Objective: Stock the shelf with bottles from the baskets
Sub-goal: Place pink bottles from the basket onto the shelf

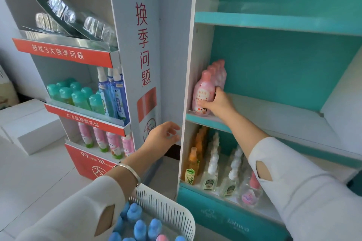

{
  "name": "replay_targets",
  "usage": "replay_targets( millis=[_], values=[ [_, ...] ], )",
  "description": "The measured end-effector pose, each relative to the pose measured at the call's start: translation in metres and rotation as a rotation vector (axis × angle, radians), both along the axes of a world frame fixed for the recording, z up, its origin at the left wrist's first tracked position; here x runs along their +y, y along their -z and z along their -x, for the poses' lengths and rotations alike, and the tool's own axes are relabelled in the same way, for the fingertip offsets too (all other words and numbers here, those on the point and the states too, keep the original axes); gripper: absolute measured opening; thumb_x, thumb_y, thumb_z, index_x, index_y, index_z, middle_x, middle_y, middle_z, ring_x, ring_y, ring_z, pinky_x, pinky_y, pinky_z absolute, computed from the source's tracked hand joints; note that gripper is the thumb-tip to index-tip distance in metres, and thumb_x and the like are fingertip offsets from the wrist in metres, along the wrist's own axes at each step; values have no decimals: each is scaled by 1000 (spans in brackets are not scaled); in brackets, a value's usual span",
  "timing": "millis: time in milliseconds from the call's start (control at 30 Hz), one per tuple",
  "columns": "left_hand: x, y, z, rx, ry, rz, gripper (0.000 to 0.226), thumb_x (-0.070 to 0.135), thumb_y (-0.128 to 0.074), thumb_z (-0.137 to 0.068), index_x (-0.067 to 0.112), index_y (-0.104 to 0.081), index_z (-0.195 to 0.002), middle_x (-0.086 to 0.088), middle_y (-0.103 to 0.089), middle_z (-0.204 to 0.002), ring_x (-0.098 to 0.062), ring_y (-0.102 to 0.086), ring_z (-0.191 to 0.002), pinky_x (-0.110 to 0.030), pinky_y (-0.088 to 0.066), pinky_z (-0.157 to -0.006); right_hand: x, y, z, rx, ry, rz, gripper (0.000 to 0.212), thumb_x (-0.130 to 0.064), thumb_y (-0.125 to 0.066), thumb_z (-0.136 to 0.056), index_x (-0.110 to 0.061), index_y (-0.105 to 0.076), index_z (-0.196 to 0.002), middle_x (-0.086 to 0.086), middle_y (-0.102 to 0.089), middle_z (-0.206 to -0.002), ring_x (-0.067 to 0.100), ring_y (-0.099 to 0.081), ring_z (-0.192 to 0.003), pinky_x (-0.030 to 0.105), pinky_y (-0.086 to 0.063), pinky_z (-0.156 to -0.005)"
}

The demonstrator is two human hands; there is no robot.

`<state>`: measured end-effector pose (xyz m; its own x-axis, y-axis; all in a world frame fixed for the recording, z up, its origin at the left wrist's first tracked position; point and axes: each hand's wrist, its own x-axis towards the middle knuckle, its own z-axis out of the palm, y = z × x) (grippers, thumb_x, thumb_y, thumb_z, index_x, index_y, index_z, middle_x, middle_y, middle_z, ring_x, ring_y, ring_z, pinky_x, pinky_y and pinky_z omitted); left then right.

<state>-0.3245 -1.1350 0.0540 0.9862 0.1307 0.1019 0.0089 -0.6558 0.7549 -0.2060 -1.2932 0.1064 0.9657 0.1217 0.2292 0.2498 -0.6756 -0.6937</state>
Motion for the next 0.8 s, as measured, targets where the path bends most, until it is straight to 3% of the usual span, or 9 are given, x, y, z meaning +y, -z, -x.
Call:
replay_targets(
  millis=[267, 367, 467, 633, 800],
  values=[
    [-6, -1, 14, -31, 21, -26, 23, 11, -52, -93, 16, -59, -115, 5, -57, -101, -10, -54, -95, -22, -45, -89, -4, 3, 18, -114, 36, 41, 68, -27, -73, -81, -10, -37, -135, 11, -51, -132, 29, -53, -116, 41, -49, -92],
    [-5, -1, 23, -48, 0, -9, 24, 10, -52, -93, 14, -60, -115, 2, -59, -105, -10, -54, -95, -20, -44, -87, -6, 7, 39, -324, 102, 104, 57, -29, -69, -83, -13, -44, -132, 10, -49, -130, 28, -49, -117, 37, -46, -92],
    [-3, -1, 33, -62, -18, -7, 23, 10, -53, -92, 13, -61, -114, -1, -62, -109, -11, -55, -95, -20, -43, -86, -4, 15, 61, -399, 47, 99, 43, -28, -66, -85, -13, -51, -122, 8, -53, -120, 25, -51, -110, 36, -51, -85],
    [2, 4, 54, -85, -58, -8, 22, 10, -52, -92, 12, -62, -112, -1, -62, -105, -12, -56, -94, -21, -42, -83, 7, 37, 101, -315, -164, 56, 30, -24, -59, -91, -14, -55, -119, 4, -52, -118, 18, -54, -101, 31, -50, -81],
    [21, 33, 84, 9, -92, -82, 22, 8, -55, -90, 8, -63, -110, -5, -65, -99, -18, -57, -91, -24, -42, -82, 27, 74, 133, -75, -364, 147, 23, -22, -57, -92, -16, -58, -114, 1, -59, -102, 17, -57, -89, 33, -52, -79]
  ],
)
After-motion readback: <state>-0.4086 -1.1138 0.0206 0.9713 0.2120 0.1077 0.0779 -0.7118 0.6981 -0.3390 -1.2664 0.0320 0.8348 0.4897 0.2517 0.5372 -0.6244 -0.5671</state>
